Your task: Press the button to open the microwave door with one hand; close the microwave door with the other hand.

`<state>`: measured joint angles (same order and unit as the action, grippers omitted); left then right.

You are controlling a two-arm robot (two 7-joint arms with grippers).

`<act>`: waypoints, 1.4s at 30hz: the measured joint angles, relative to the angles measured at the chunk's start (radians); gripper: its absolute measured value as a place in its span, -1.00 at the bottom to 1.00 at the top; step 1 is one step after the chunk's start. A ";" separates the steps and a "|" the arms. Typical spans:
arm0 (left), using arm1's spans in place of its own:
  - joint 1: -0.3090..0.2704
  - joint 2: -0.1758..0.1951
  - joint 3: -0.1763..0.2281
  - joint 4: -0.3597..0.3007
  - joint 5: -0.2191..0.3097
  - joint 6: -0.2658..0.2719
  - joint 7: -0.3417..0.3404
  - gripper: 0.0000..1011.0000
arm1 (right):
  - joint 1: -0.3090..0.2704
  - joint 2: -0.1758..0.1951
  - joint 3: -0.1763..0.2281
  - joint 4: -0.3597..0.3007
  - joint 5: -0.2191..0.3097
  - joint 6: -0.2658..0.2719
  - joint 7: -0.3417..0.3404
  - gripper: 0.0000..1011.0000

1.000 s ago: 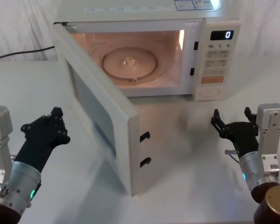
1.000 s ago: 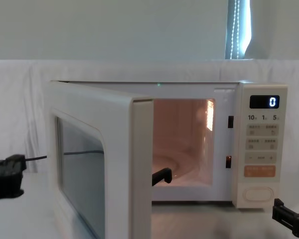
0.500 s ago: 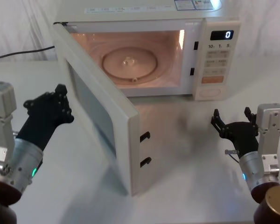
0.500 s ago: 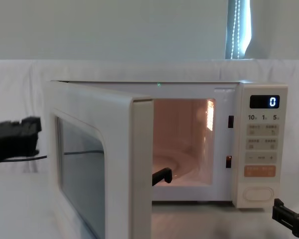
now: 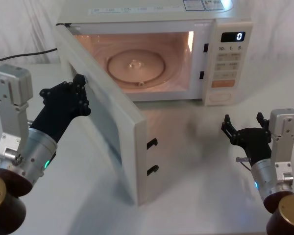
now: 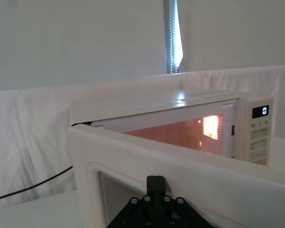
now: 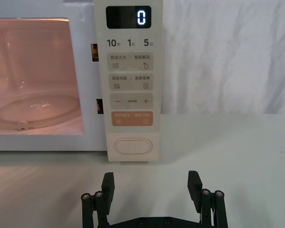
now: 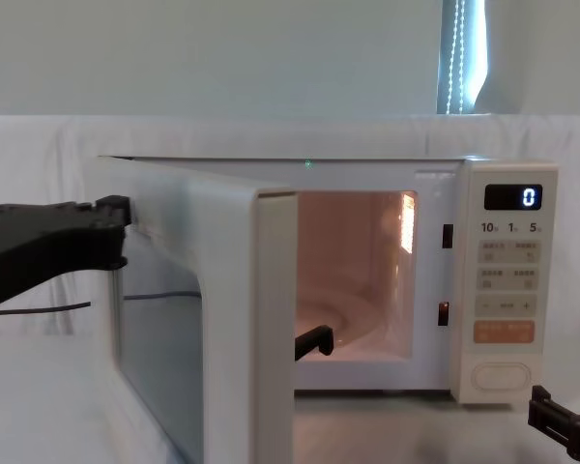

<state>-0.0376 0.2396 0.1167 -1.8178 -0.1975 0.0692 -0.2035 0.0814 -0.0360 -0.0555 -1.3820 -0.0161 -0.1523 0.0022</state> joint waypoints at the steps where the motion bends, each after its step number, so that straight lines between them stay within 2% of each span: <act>1: -0.009 0.001 0.006 0.005 -0.002 0.002 -0.004 -1.00 | 0.000 0.000 0.000 0.000 0.000 0.000 0.000 0.98; 9: -0.057 -0.001 0.042 0.047 -0.006 0.004 -0.019 -1.00 | 0.000 0.000 0.000 0.000 0.000 0.000 0.000 0.98; 17: -0.116 -0.018 0.083 0.122 0.018 -0.030 -0.020 -1.00 | 0.000 0.000 0.000 0.000 0.000 0.000 0.000 0.98; 28: -0.229 -0.071 0.131 0.263 0.053 -0.059 -0.009 -1.00 | 0.000 0.000 0.000 0.000 0.000 0.000 0.000 0.98; 42: -0.327 -0.124 0.169 0.382 0.080 -0.068 -0.006 -1.00 | 0.000 0.000 0.000 0.000 0.000 0.000 0.000 0.98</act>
<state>-0.3651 0.1156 0.2858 -1.4354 -0.1176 0.0016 -0.2094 0.0815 -0.0361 -0.0556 -1.3820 -0.0161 -0.1523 0.0022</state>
